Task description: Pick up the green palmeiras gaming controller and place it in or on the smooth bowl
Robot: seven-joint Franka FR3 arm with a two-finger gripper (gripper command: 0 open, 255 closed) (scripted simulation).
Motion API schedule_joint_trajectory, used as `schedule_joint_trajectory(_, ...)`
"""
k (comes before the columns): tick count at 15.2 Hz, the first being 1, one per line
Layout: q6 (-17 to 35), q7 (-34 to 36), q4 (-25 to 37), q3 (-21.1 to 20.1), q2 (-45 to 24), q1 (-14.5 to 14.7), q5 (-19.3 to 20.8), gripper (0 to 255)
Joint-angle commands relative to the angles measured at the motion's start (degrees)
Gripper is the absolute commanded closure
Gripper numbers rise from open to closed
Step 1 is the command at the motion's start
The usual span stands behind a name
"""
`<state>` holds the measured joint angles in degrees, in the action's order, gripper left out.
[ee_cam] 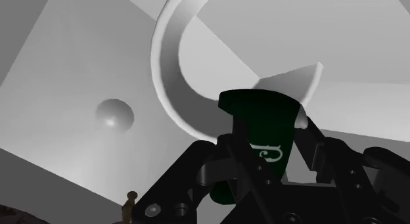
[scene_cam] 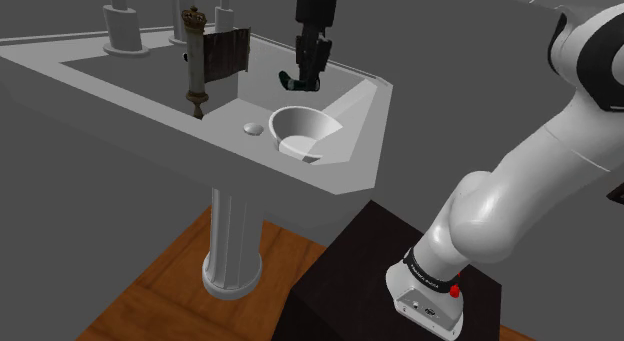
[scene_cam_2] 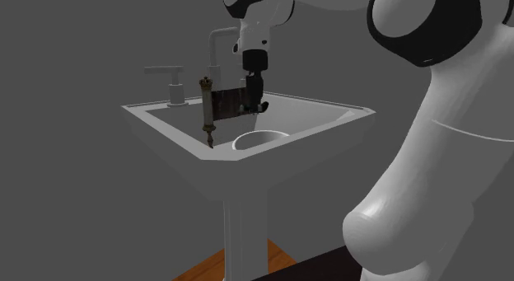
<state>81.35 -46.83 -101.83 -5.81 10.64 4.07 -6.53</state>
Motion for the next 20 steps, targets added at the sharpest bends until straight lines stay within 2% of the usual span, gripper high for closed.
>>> schedule_joint_trajectory(1, 0.3, -1.8, -5.3, 1.0, 4.9, -0.6, 0.1, 255)
schedule_joint_trajectory(2, 0.0, -2.9, -8.3, 1.7, 8.1, -1.0, 0.2, 255)
schedule_joint_trajectory(13, 8.4, -3.6, -17.9, 1.6, 9.2, -0.9, 0.1, 255)
schedule_joint_trajectory(16, 10.7, -3.8, -20.2, 1.5, 9.3, -0.9, 0.1, 255)
schedule_joint_trajectory(20, 11.0, -3.8, -20.6, 1.5, 9.3, -0.9, 0.1, 255)
